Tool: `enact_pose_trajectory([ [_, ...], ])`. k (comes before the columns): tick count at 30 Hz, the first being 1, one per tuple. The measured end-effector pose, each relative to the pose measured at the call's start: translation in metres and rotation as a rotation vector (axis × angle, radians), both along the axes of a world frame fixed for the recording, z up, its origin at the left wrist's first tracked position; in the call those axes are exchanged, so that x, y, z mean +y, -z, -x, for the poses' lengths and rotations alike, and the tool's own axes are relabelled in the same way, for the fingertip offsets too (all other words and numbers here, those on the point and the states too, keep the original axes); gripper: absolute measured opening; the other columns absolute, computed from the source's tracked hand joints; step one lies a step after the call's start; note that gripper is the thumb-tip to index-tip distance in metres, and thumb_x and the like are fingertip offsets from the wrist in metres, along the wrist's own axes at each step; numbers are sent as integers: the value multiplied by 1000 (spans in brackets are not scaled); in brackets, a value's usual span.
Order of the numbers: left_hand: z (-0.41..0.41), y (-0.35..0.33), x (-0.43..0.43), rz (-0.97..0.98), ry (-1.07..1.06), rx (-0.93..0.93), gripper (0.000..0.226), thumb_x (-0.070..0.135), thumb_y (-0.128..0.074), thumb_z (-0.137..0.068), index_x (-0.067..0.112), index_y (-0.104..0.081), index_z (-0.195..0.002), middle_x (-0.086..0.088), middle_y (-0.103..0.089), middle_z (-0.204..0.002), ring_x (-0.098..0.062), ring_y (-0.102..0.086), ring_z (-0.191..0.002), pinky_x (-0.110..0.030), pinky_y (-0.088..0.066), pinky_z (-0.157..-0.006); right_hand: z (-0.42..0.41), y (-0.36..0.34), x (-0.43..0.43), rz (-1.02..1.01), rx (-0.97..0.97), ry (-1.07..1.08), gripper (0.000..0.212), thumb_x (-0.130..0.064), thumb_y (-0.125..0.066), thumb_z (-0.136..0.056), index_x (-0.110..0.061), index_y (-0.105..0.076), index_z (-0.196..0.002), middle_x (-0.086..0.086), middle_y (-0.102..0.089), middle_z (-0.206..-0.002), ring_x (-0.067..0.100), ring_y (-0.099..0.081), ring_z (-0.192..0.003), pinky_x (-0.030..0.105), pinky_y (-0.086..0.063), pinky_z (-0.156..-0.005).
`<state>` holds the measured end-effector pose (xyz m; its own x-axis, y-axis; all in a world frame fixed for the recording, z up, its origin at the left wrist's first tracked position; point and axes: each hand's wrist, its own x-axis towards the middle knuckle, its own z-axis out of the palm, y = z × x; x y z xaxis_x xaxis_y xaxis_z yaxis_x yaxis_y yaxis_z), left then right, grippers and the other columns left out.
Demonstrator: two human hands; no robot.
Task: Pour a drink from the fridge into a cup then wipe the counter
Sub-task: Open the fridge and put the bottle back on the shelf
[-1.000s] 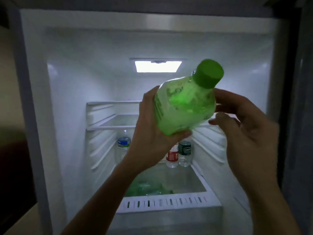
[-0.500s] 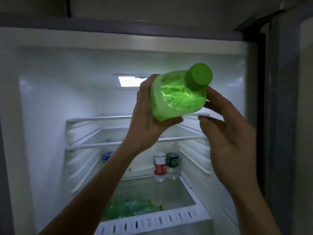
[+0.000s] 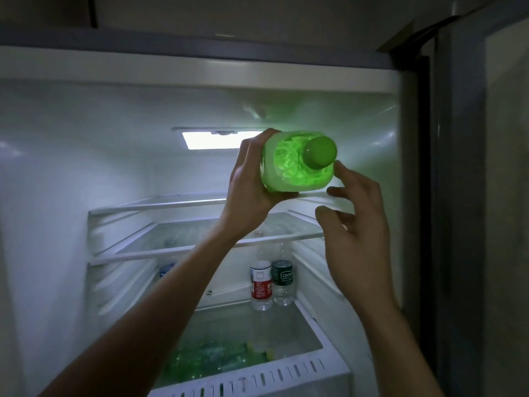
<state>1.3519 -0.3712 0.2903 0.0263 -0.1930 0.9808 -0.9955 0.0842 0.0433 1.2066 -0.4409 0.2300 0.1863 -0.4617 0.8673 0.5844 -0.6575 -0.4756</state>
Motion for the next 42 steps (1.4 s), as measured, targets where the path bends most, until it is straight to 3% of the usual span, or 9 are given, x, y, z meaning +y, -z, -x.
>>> enact_pose_trajectory([
  [4,-15,5,-9,-33,-57,70,91,33,-91,-59,9,-45,-133,-5,-56,-125,-14,-52,-111,-4,-38,-84,-15,5,-10,-12,144,11,64,2,-55,-88,-24,-41,-145,-12,-37,-131,6,-47,-120,11,-46,-86],
  [6,-20,2,-12,-92,-124,95,90,29,-91,-59,12,-44,-134,-4,-55,-127,-16,-47,-112,-17,-39,-83,-23,6,-15,7,227,57,69,-3,-55,-89,-26,-31,-150,-12,-32,-130,11,-41,-126,12,-43,-86],
  [10,-20,-14,-6,-403,-244,131,107,47,-88,-59,19,-31,-145,-4,-39,-142,-18,-32,-126,-34,-36,-98,-33,1,-24,19,349,103,75,-11,-55,-92,-28,-17,-154,-8,-29,-132,16,-36,-131,23,-39,-95],
  [13,-11,-23,3,-481,-199,171,118,64,-75,-53,28,-20,-150,-3,-21,-151,-19,-27,-136,-38,-32,-109,-33,0,-28,-42,297,85,69,-8,-54,-92,-26,-26,-152,-8,-35,-130,9,-44,-120,19,-39,-93],
  [18,-5,-21,5,-425,-132,171,79,65,-68,-64,47,-40,-135,4,-37,-130,-15,-42,-119,-43,-43,-103,-35,11,-34,-130,211,54,54,-3,-55,-90,-23,-47,-139,-7,-47,-124,7,-53,-106,11,-45,-81],
  [25,-20,-19,-11,-417,-188,51,71,43,-73,-79,34,-43,-143,-5,-44,-138,-13,-42,-119,-32,-39,-100,-45,20,-42,-156,236,80,34,-3,-54,-89,-23,-64,-114,-4,-64,-111,10,-61,-94,39,-55,-87],
  [29,-36,-19,-27,-383,-334,-57,71,32,-78,-77,20,-50,-141,-13,-41,-128,-26,-47,-112,-41,-48,-97,-48,27,-50,-65,341,175,23,-10,-56,-91,-21,-70,-106,-6,-69,-104,1,-61,-88,20,-51,-83],
  [34,-43,-32,-45,-507,-520,-61,59,18,-76,-82,15,-46,-132,-21,-52,-114,-33,-61,-87,-43,-54,-81,-50,36,-55,32,375,256,20,-6,-56,-87,-19,-69,-93,-4,-66,-94,9,-61,-84,27,-52,-78],
  [42,-59,-55,-75,-658,-527,49,38,7,-66,-87,6,-61,-125,-20,-64,-118,-38,-63,-100,-43,-53,-90,-52,47,-58,83,522,269,17,-14,-54,-92,-18,-69,-84,-9,-65,-84,2,-59,-74,12,-43,-62],
])
